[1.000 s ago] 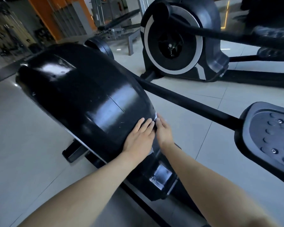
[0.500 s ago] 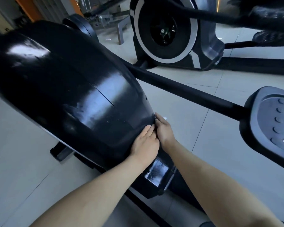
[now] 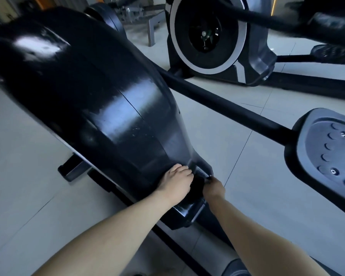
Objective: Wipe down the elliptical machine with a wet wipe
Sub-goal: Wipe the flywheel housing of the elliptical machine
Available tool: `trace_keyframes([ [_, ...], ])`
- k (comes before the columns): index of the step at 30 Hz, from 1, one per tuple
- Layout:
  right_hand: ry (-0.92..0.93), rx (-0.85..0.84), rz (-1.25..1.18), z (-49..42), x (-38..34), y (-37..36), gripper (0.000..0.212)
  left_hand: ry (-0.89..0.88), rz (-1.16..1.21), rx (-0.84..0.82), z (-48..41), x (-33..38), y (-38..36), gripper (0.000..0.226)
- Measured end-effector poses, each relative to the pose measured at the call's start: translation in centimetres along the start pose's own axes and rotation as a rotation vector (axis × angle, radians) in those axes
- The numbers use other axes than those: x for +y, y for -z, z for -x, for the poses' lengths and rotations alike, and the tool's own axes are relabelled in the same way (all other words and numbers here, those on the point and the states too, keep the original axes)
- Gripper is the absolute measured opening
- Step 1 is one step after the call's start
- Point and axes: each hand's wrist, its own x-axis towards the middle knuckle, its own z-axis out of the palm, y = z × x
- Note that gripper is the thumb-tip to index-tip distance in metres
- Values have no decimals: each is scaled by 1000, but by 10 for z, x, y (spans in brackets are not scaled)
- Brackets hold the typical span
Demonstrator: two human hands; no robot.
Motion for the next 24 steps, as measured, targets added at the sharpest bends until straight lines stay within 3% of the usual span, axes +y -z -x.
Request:
trace_keyframes([
  [2,-31,3,60,9,6,3,24,73,134,-58,10,2,8,36],
  [5,109,60,-303,36,-7,5,16,228,368,-72,24,3,28,57],
  [9,298,-103,-674,71,-49,15,11,448,682,102,38,0,44,47],
  [14,281,-278,-893,98,-73,29,18,542,1022,265,52,7,68,24],
  [19,341,-356,-856,116,-79,40,14,613,981,390,57,10,83,6],
  [21,369,-365,-869,123,-81,46,8,649,956,417,56,11,90,5],
  [24,373,-304,-859,129,-83,47,16,673,948,465,59,12,103,8],
])
